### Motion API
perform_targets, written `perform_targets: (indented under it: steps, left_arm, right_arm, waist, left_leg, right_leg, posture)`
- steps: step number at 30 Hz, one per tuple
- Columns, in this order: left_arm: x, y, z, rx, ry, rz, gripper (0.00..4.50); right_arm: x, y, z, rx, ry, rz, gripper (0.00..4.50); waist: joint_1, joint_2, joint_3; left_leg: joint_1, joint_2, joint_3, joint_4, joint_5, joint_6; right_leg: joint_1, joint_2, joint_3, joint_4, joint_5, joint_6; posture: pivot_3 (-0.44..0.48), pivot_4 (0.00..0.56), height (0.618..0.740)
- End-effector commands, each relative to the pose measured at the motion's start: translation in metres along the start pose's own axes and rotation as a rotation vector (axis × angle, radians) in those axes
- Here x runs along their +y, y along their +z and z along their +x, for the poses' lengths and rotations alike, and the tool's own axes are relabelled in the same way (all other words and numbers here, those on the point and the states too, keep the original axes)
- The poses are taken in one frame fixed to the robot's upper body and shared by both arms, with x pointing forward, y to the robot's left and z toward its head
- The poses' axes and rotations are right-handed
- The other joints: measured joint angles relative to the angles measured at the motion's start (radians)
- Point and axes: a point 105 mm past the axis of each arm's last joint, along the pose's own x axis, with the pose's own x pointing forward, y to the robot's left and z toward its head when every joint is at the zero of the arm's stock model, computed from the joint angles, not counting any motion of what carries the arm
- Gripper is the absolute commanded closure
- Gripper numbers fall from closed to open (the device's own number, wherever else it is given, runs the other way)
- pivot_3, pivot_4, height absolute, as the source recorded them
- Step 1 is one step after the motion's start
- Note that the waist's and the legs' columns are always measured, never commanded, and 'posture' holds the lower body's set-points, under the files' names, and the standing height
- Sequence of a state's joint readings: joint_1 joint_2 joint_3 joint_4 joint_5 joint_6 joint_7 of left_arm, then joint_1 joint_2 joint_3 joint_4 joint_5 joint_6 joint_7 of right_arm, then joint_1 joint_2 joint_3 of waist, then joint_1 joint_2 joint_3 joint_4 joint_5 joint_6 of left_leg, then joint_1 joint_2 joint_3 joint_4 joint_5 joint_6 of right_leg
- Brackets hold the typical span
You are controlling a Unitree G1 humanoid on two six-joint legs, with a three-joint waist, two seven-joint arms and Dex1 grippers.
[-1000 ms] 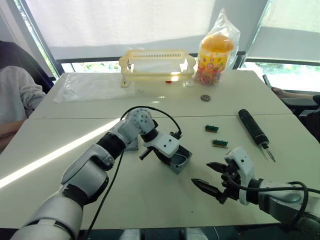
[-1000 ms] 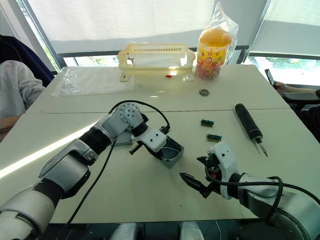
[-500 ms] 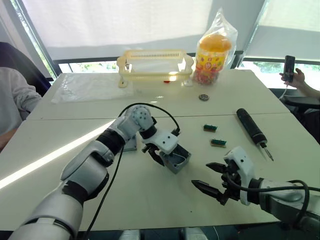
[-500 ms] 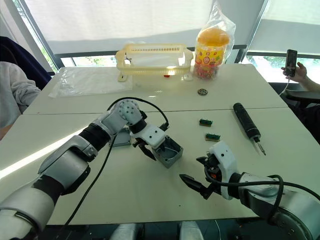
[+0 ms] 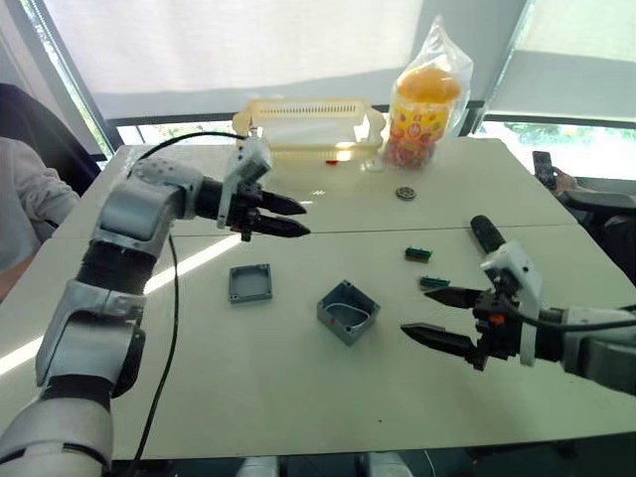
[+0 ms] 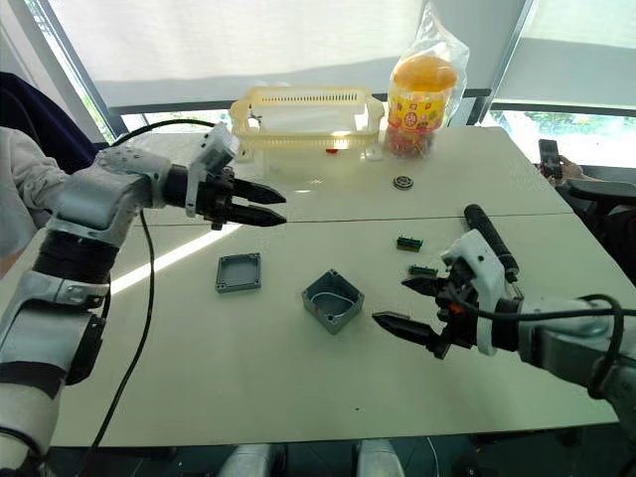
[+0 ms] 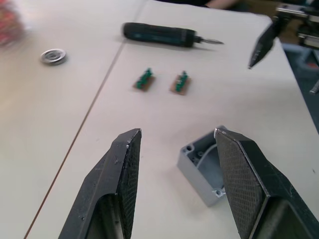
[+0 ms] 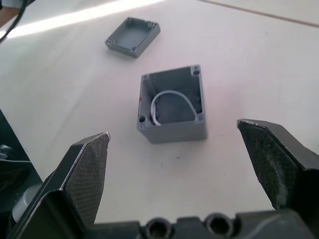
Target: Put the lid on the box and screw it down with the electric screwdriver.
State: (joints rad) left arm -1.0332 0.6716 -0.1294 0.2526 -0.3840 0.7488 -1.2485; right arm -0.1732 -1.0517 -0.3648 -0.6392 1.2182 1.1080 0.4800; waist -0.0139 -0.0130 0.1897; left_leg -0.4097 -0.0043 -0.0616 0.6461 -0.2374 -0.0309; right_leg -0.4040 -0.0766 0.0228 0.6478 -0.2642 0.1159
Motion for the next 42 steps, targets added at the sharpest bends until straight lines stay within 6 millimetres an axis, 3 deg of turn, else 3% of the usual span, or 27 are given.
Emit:
perform_targets:
  steps: [1,5,9,14,20,33,40,42]
  left_arm:
    - [0.023,-0.002,-0.029,0.018,0.299,-0.1,2.12]
    - [0.047,-0.044,-0.065,0.245,0.644,-0.305,2.12]
    - [0.054,-0.071,-0.085,0.355,0.778,-0.533,2.12]
    - [0.048,-0.089,-0.073,0.436,0.763,-0.716,2.12]
    - [0.049,-0.101,-0.055,0.477,0.728,-0.884,2.12]
    - [0.033,-0.131,-0.019,0.643,0.661,-0.916,2.12]
    - [0.029,-0.14,-0.008,0.683,0.663,-0.907,2.12]
    - [0.024,-0.143,-0.004,0.697,0.645,-0.917,2.65]
  right_arm:
    - [-0.001,0.026,-0.004,-0.021,0.059,-0.082,0.0]
    - [0.004,0.047,0.004,-0.032,0.14,-0.175,0.0]
    - [0.014,0.054,0.026,-0.05,0.224,-0.235,0.0]
    - [0.021,0.047,0.047,-0.044,0.26,-0.281,0.0]
    - [0.024,0.04,0.054,-0.055,0.251,-0.282,0.0]
    - [0.039,0.022,0.043,-0.034,0.219,-0.259,0.0]
    - [0.041,0.025,0.042,-0.036,0.195,-0.283,0.0]
    - [0.041,0.025,0.043,-0.037,0.192,-0.283,0.0]
  waist:
    - [-0.001,0.0,0.0]
    - [-0.003,0.0,0.0]
    - [-0.004,0.0,0.001]
    - [0.006,-0.001,0.001]
    - [0.0,-0.002,0.001]
    - [0.002,-0.002,0.001]
    - [0.003,-0.001,0.0]
    - [0.004,0.0,0.0]
  left_leg:
    - [0.0,0.0,0.0,0.0,0.0,0.0]
    - [0.0,0.0,0.0,0.0,0.0,0.0]
    - [0.0,0.0,0.0,-0.001,0.0,0.0]
    - [-0.001,-0.001,0.0,0.0,0.0,0.0]
    - [-0.002,-0.003,0.0,0.001,0.0,0.0]
    - [-0.002,-0.003,0.0,0.0,0.0,-0.001]
    - [0.001,-0.003,0.0,0.0,0.0,-0.001]
    - [0.001,-0.003,0.0,0.0,0.0,-0.001]
  right_leg:
    - [0.0,0.0,0.0,0.0,0.0,0.0]
    - [0.0,0.0,0.0,0.001,0.0,0.0]
    - [-0.001,0.0,0.0,0.001,0.0,0.0]
    - [-0.001,-0.001,-0.001,0.001,0.0,0.001]
    - [-0.002,-0.003,0.0,0.001,0.0,0.001]
    - [-0.003,-0.003,0.0,0.002,0.0,0.001]
    - [-0.001,-0.003,0.0,0.003,0.0,0.001]
    - [0.0,-0.003,0.0,0.002,0.0,0.001]
  posture:
    - [0.0,0.15,0.74]
    - [0.0,0.15,0.74]
    - [0.0,0.15,0.74]
    - [0.0,0.15,0.74]
    - [0.0,0.15,0.74]
    - [0.0,0.15,0.74]
    - [0.0,0.15,0.74]
    - [0.0,0.15,0.74]
